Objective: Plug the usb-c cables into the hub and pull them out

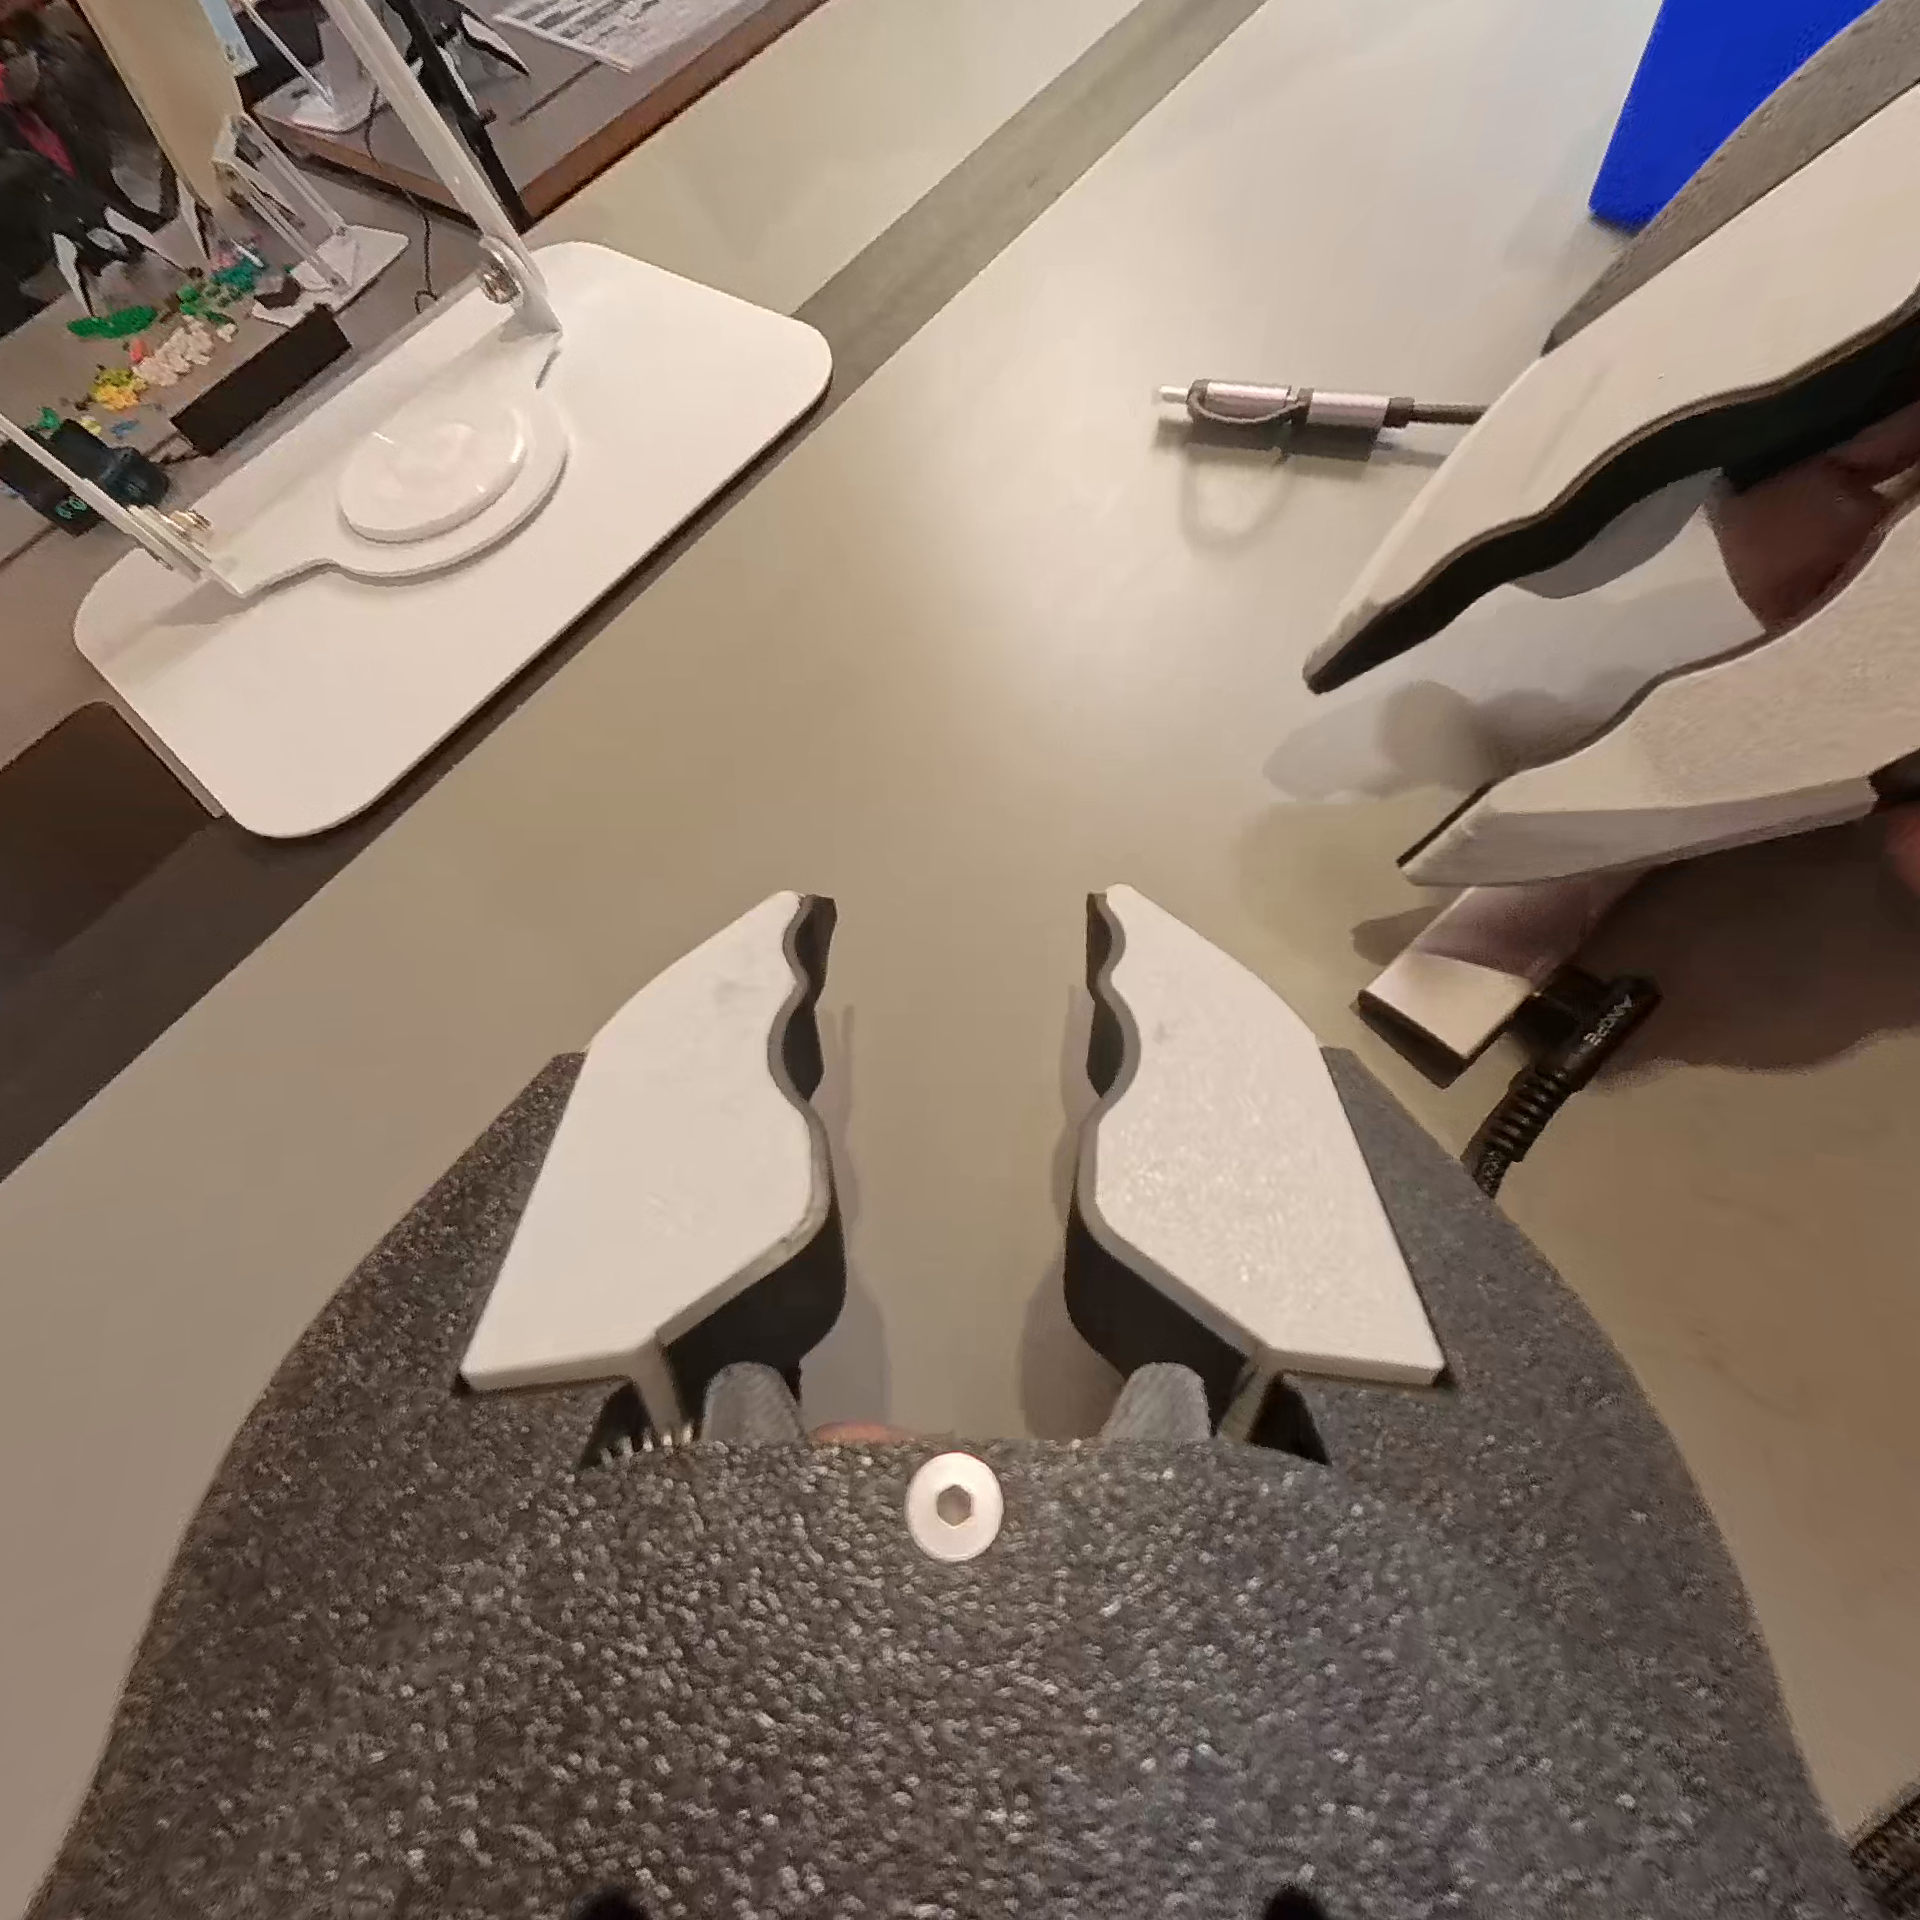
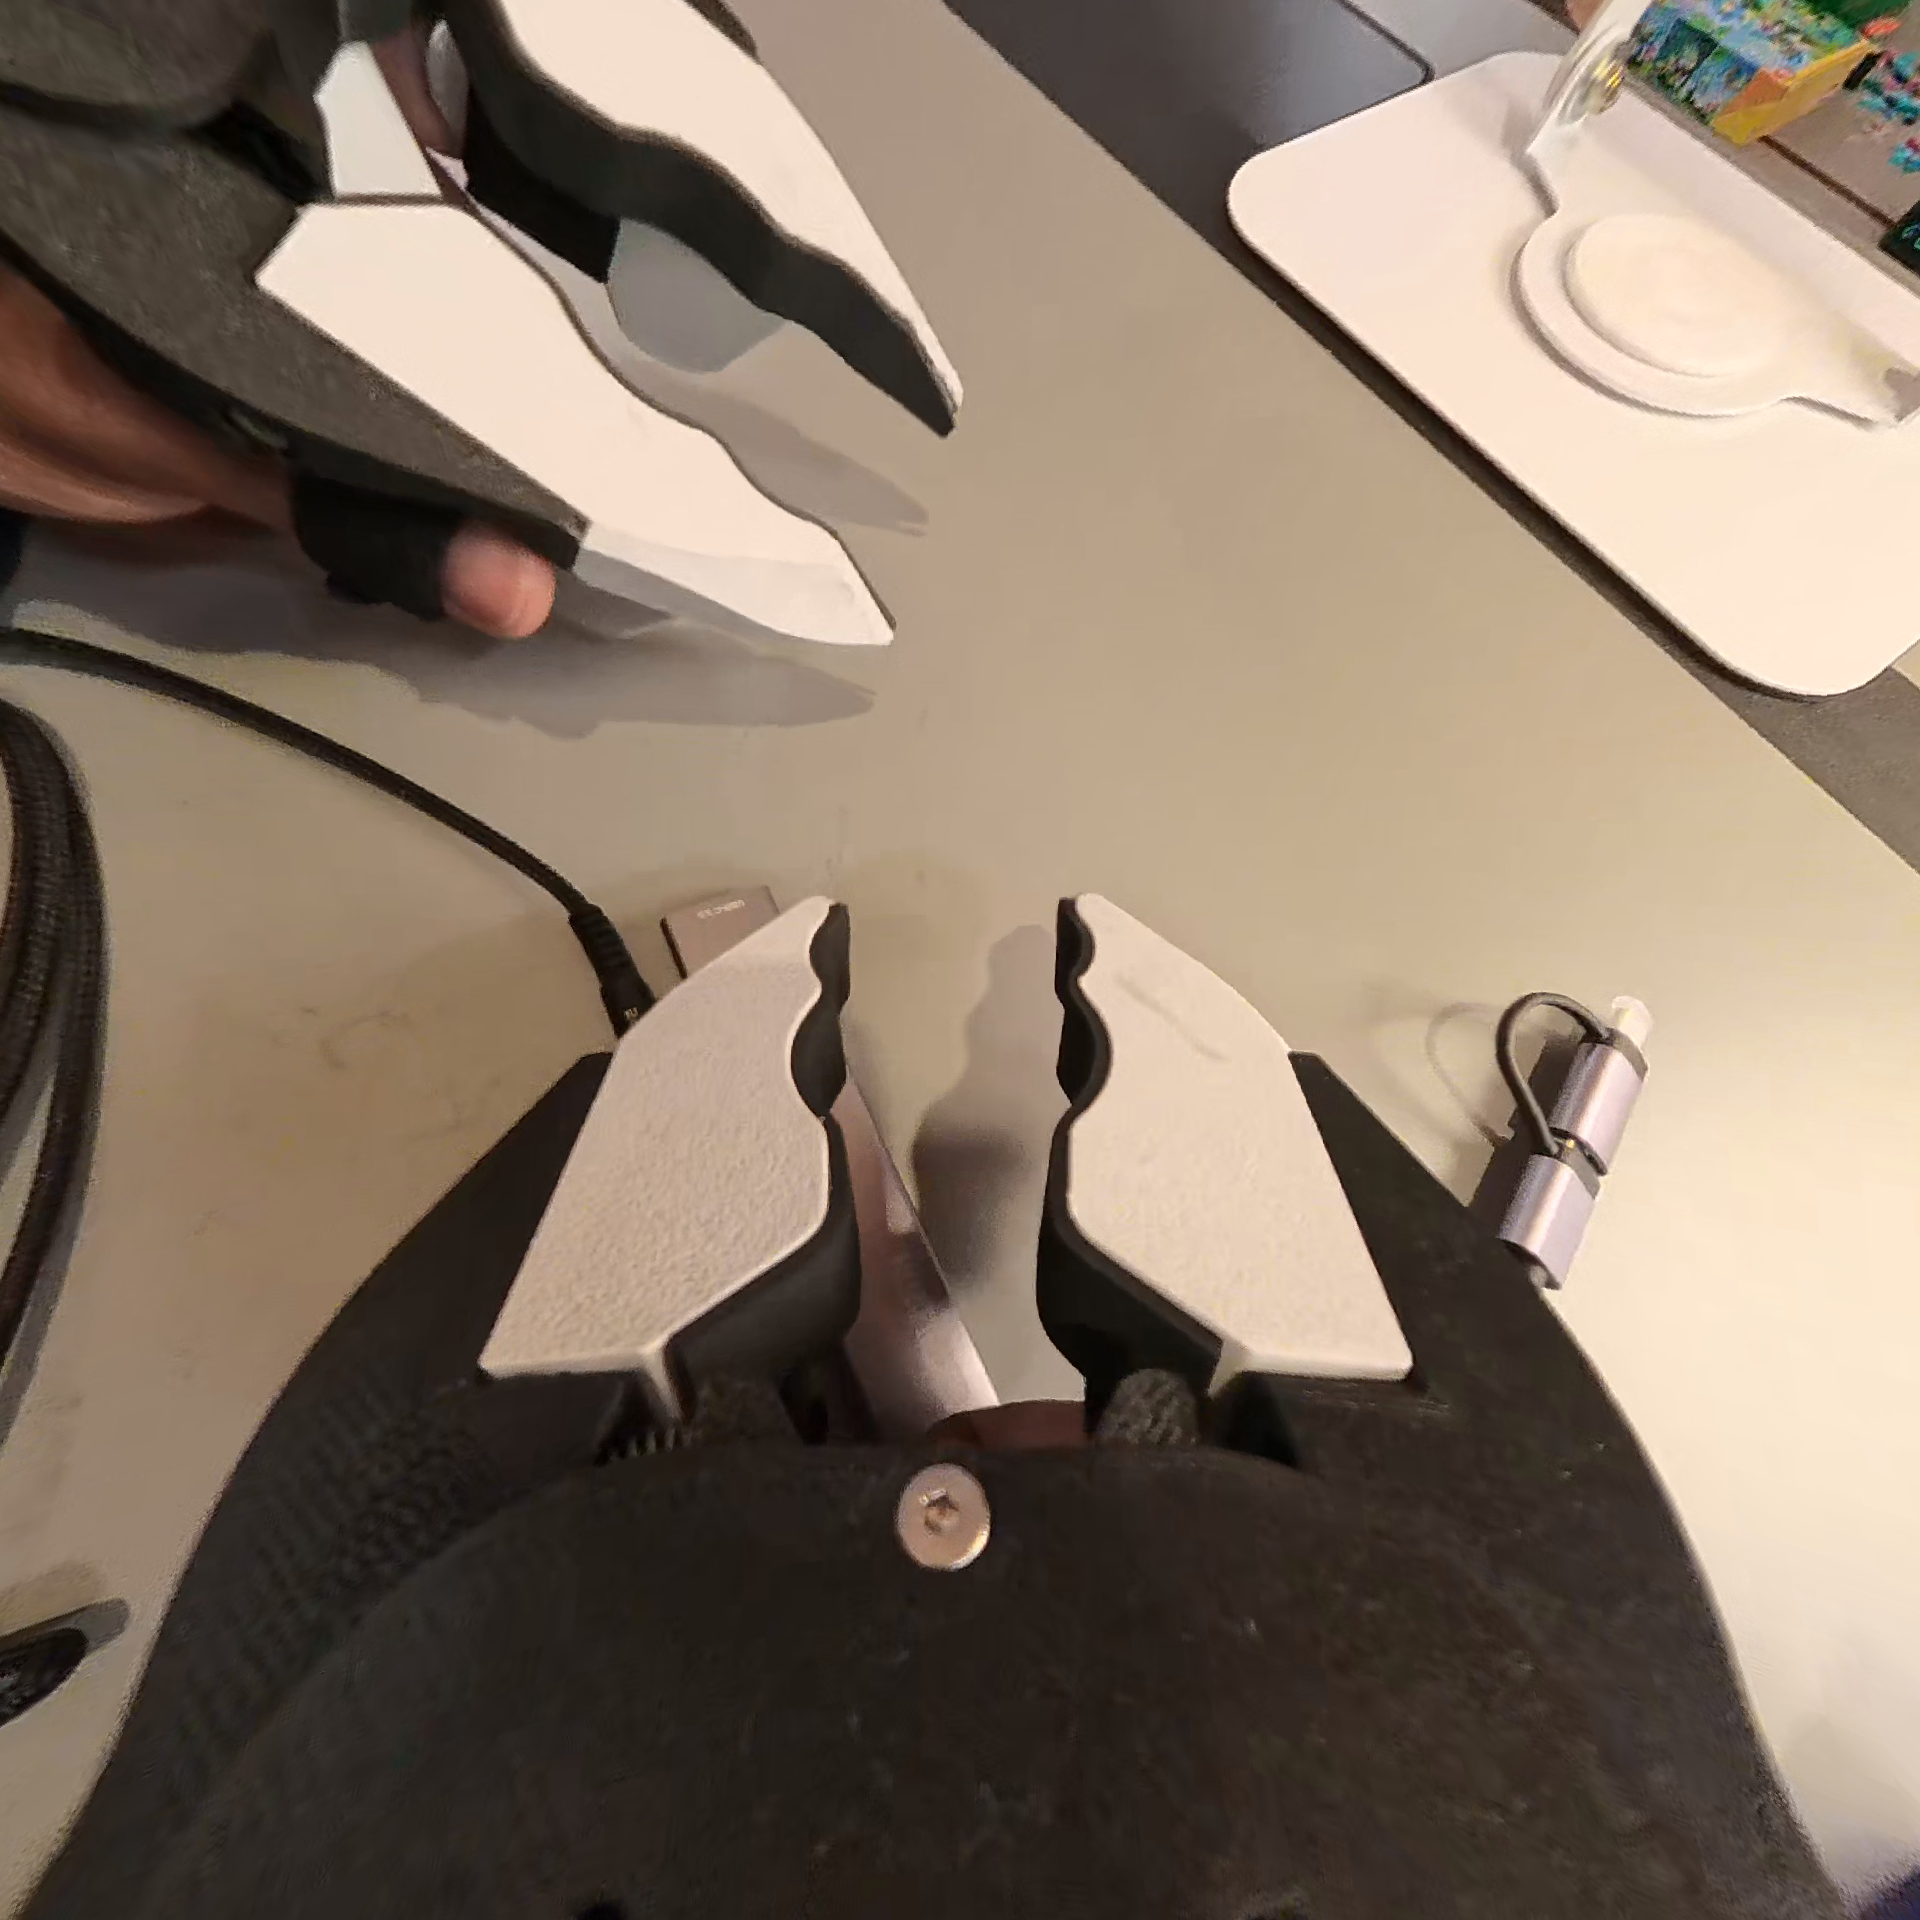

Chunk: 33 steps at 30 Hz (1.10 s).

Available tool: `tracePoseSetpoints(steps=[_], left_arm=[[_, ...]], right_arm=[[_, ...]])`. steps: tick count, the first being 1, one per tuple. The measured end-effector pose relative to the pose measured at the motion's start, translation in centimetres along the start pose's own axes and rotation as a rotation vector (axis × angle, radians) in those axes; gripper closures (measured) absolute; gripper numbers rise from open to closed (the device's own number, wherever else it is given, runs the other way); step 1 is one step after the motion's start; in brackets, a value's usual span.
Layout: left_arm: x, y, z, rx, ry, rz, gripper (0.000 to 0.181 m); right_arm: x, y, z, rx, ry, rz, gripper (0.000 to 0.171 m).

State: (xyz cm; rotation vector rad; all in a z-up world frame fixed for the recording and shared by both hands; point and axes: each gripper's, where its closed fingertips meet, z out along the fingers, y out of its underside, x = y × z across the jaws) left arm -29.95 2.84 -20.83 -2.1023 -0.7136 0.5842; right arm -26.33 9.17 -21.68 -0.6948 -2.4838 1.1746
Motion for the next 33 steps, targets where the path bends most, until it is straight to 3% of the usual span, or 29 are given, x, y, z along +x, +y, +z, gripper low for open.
tracePoseSetpoints(steps=[15, 25, 29, 33], left_arm=[[0.4, 0.6, 0.6, -0.049, 0.013, 0.033, 0.134], [0.5, -0.2, -0.7, 0.025, -0.033, 0.068, 0.134], [2.9, -3.9, -6.4, 0.099, -0.067, 0.026, 0.133], [9.1, -8.2, -18.0, 0.376, 0.129, -0.296, 0.137]], right_arm=[[-0.1, 0.2, 0.4, -0.027, -0.042, 0.024, 0.134], [0.1, 0.1, 0.2, -0.011, -0.043, 0.044, 0.136], [0.2, -0.1, 0.1, 0.003, -0.041, 0.053, 0.136], [0.2, -0.1, 0.1, 0.002, -0.04, 0.049, 0.136]])
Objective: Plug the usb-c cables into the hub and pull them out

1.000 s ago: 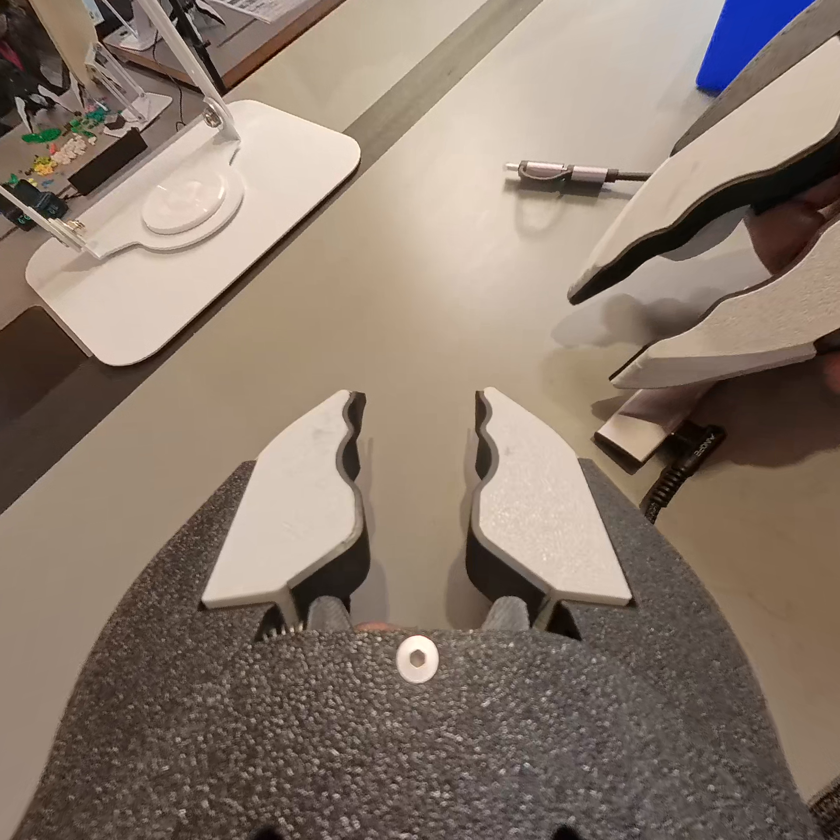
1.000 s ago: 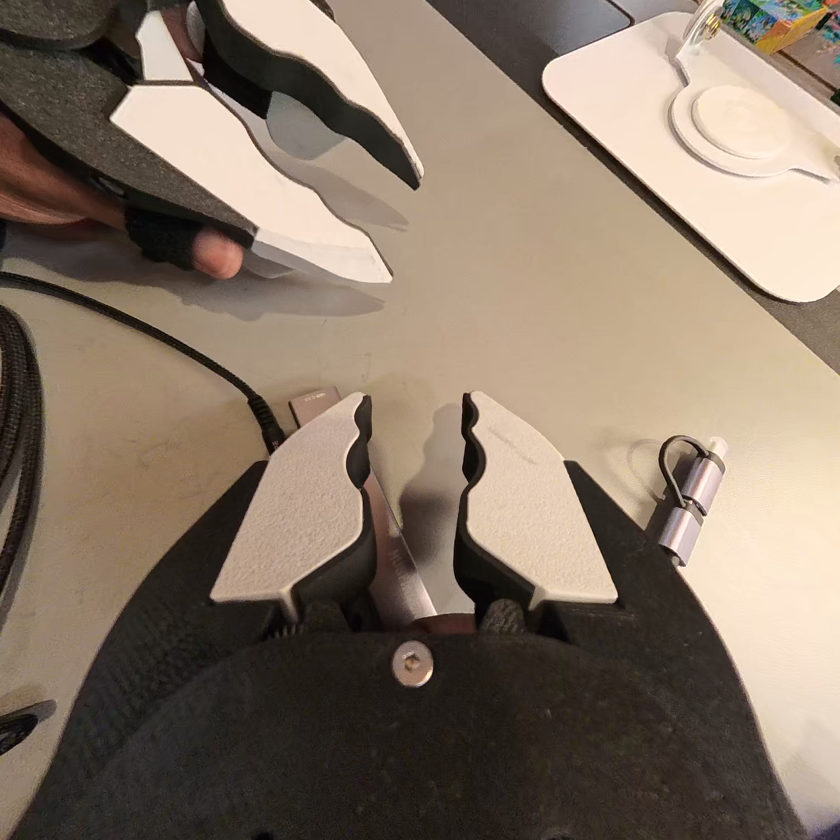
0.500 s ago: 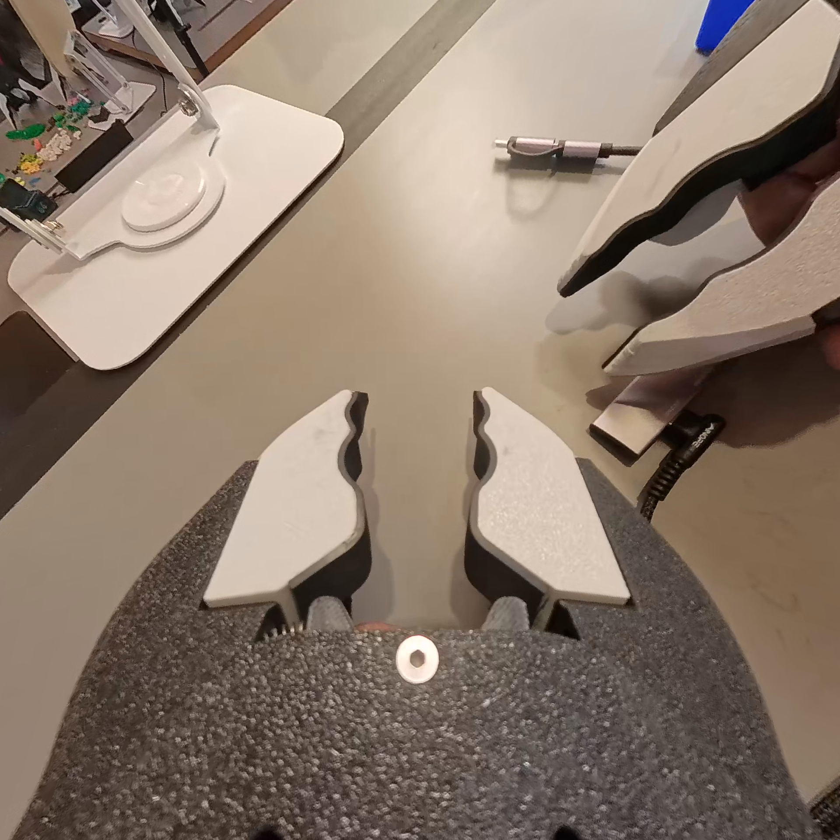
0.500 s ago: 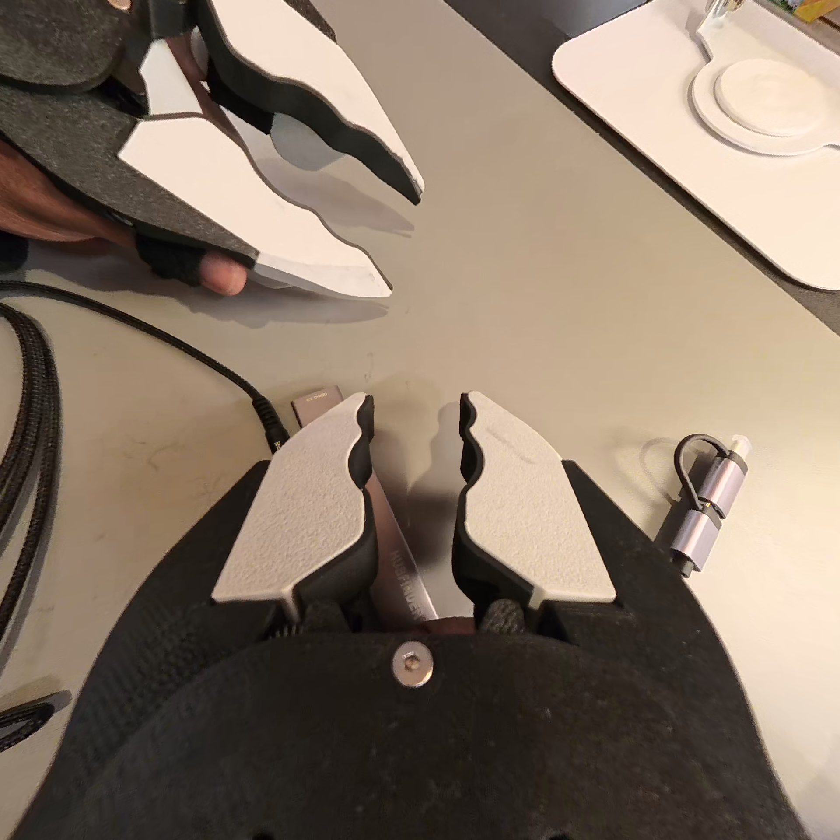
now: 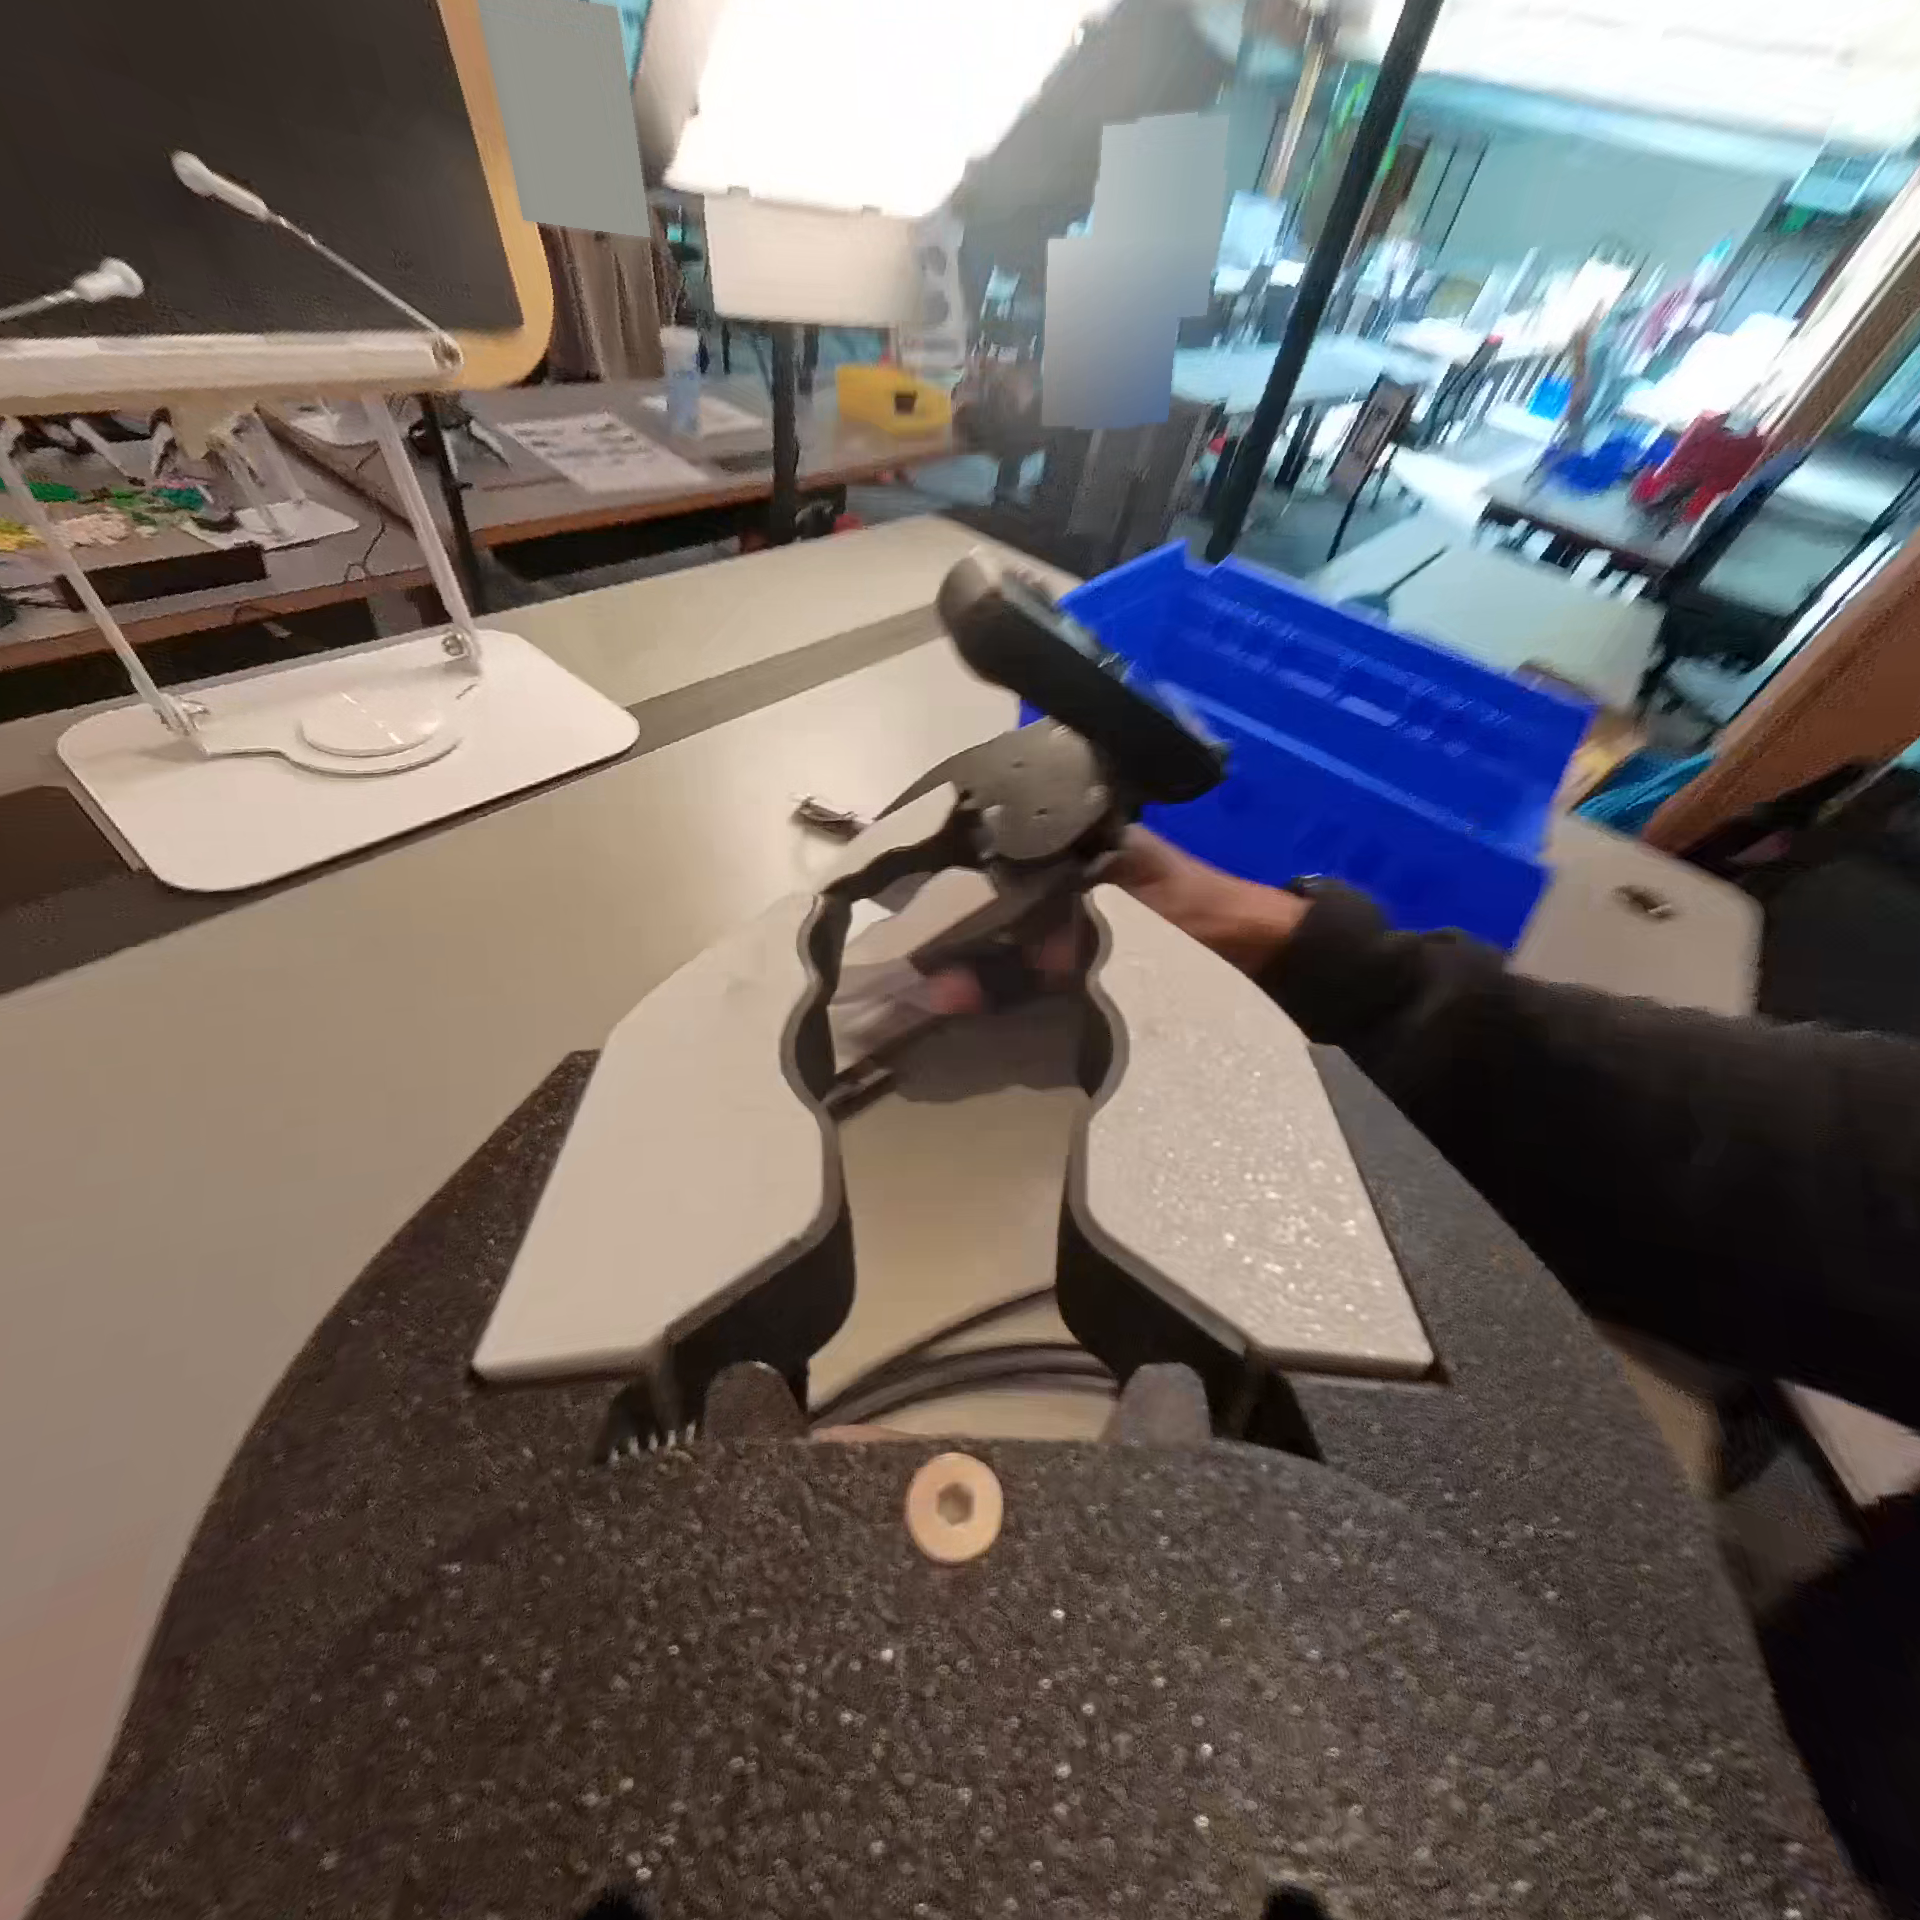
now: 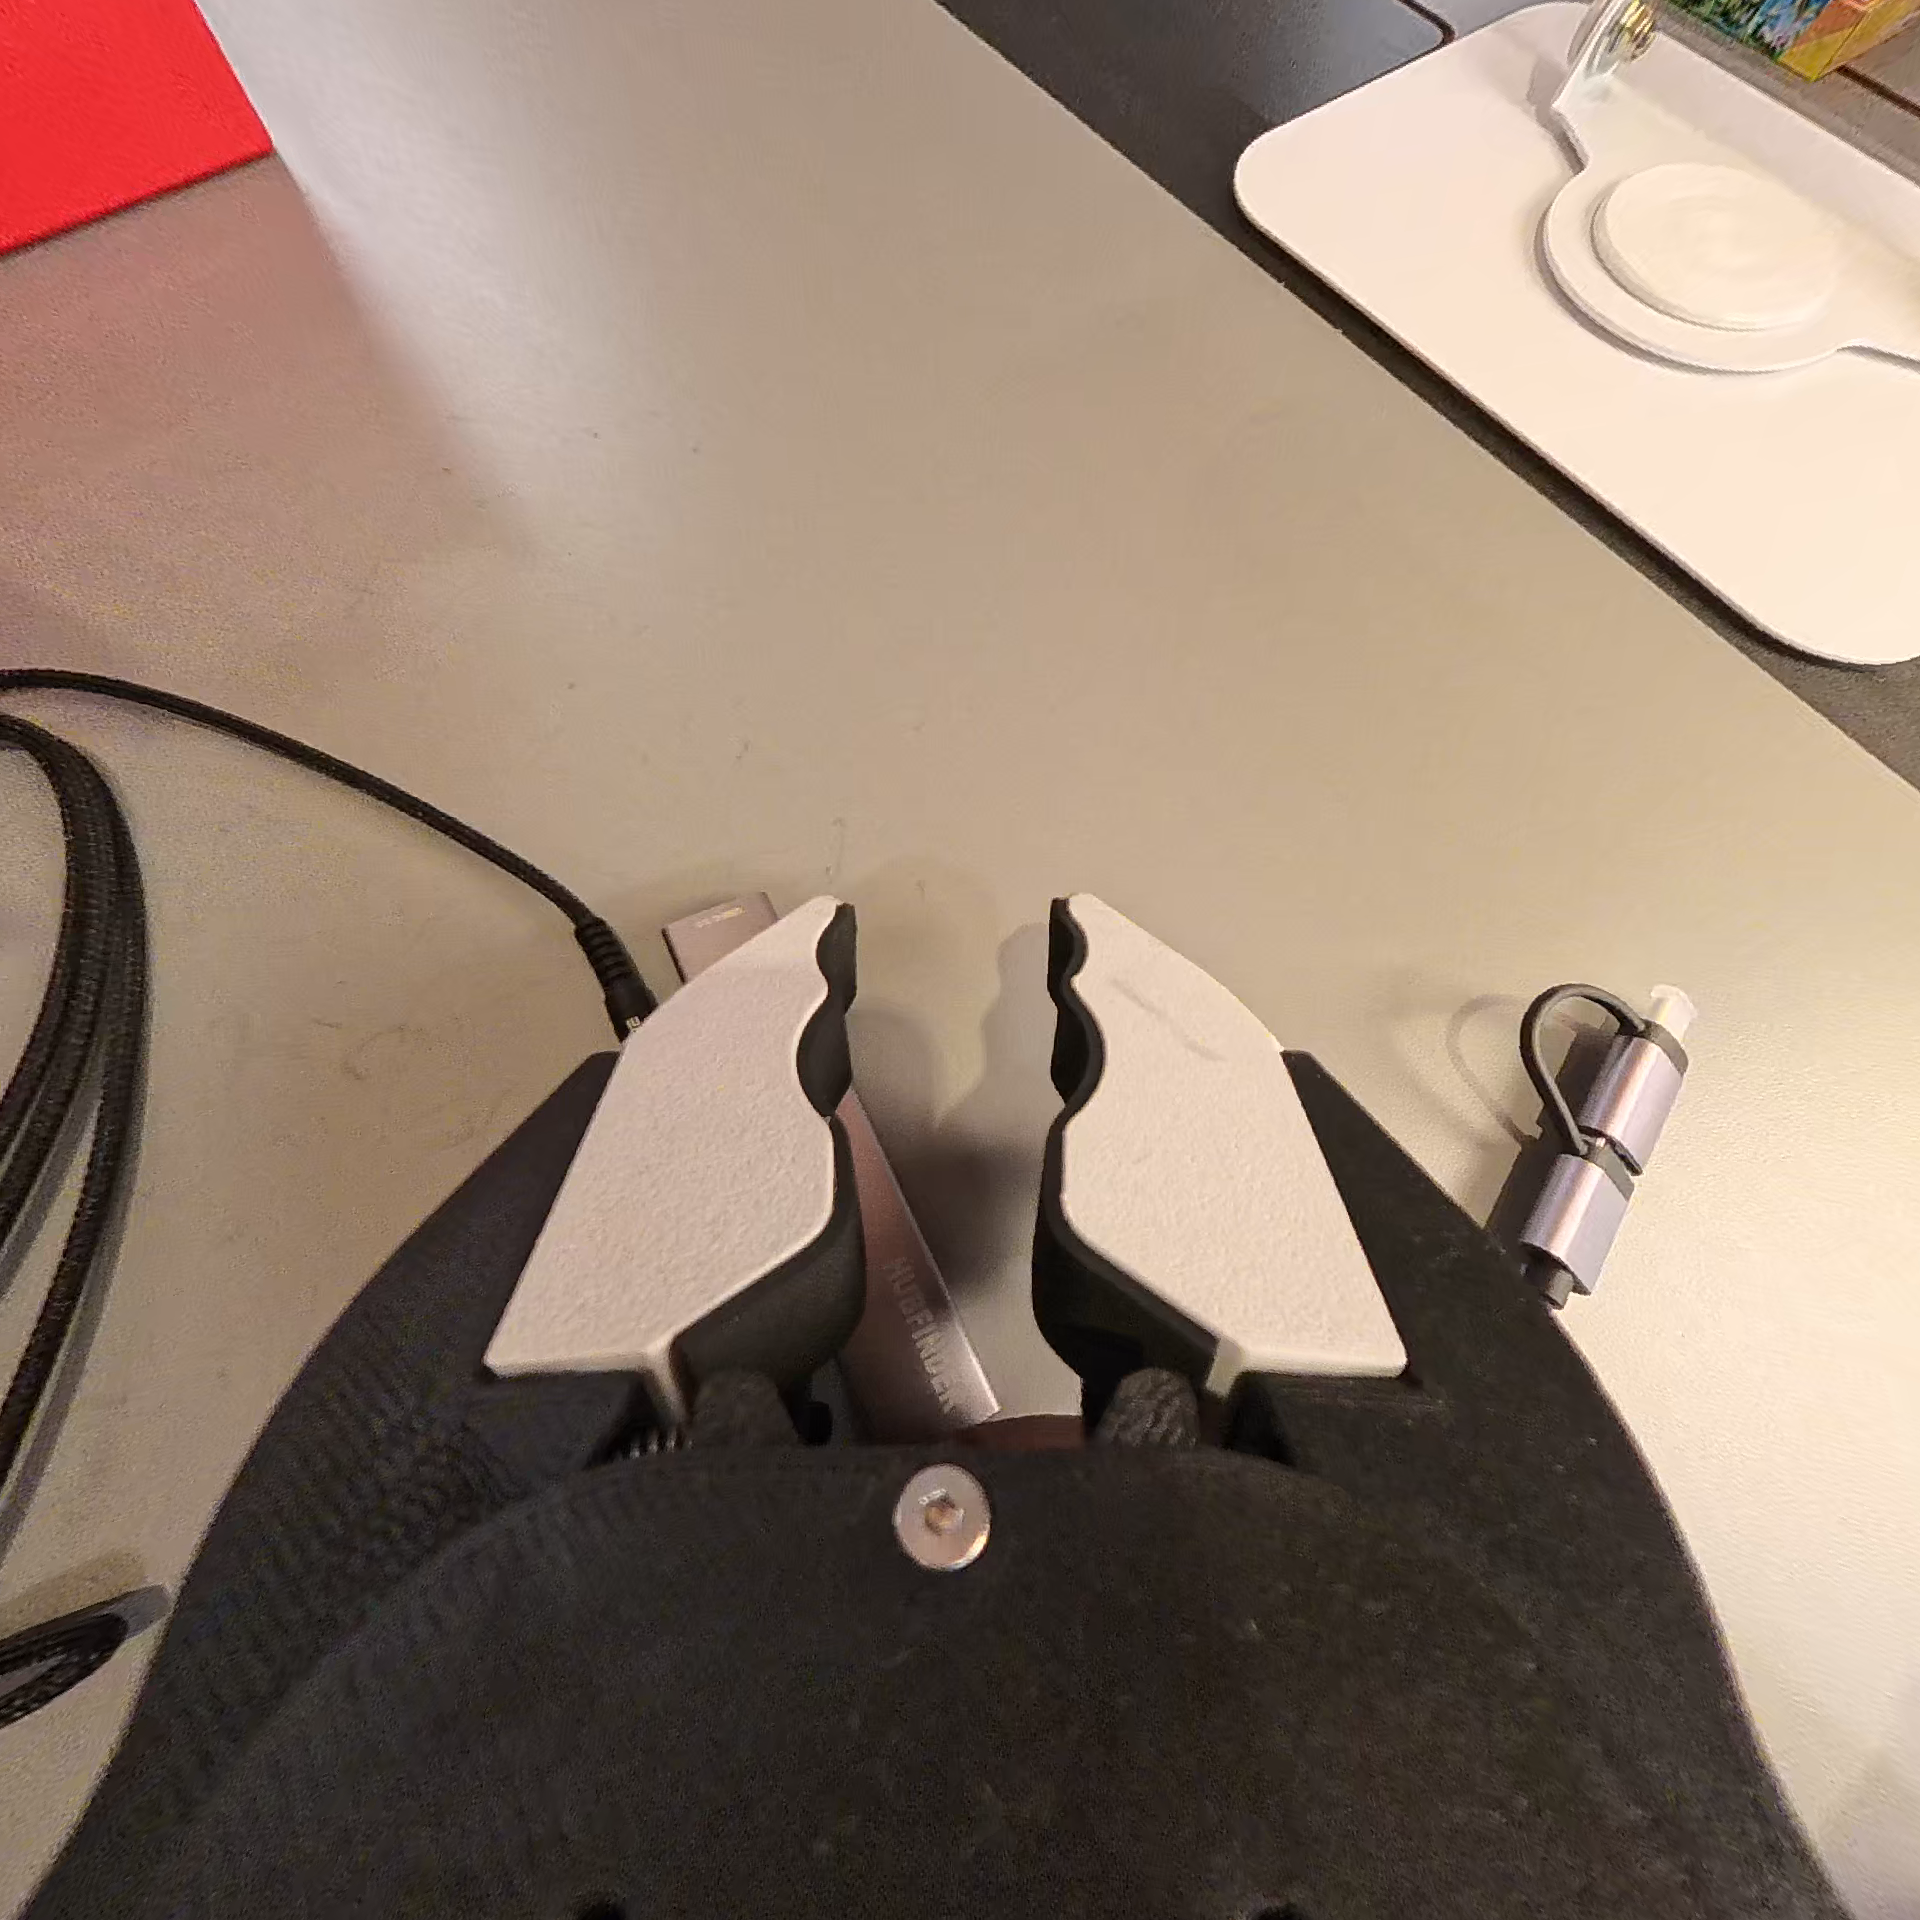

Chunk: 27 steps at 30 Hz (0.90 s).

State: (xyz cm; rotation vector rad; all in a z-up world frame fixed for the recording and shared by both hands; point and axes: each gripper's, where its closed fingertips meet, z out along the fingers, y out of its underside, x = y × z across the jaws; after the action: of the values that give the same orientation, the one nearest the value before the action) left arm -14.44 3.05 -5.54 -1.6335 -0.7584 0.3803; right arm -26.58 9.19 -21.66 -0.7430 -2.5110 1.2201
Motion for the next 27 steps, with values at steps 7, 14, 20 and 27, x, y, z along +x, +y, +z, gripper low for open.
tracePoseSetpoints(steps=[7, 14, 20, 27], left_arm=[[-8.1, 1.1, -19.4, -0.294, -0.437, 0.124, 0.147], [-15.9, 16.2, -26.0, -1.076, -0.313, 0.263, 0.146], [-18.2, 20.3, -25.4, -1.281, -0.233, 0.505, 0.132], [-18.3, 21.0, -25.2, -1.255, -0.131, 0.406, 0.15]], right_arm=[[-0.3, 0.0, 0.0, -0.003, -0.016, -0.011, 0.135], [-0.6, 0.1, 0.1, -0.011, -0.03, -0.029, 0.134], [-0.7, -0.1, -0.1, 0.012, -0.028, -0.033, 0.134], [-0.8, -0.1, -0.1, 0.008, -0.039, -0.03, 0.134]])
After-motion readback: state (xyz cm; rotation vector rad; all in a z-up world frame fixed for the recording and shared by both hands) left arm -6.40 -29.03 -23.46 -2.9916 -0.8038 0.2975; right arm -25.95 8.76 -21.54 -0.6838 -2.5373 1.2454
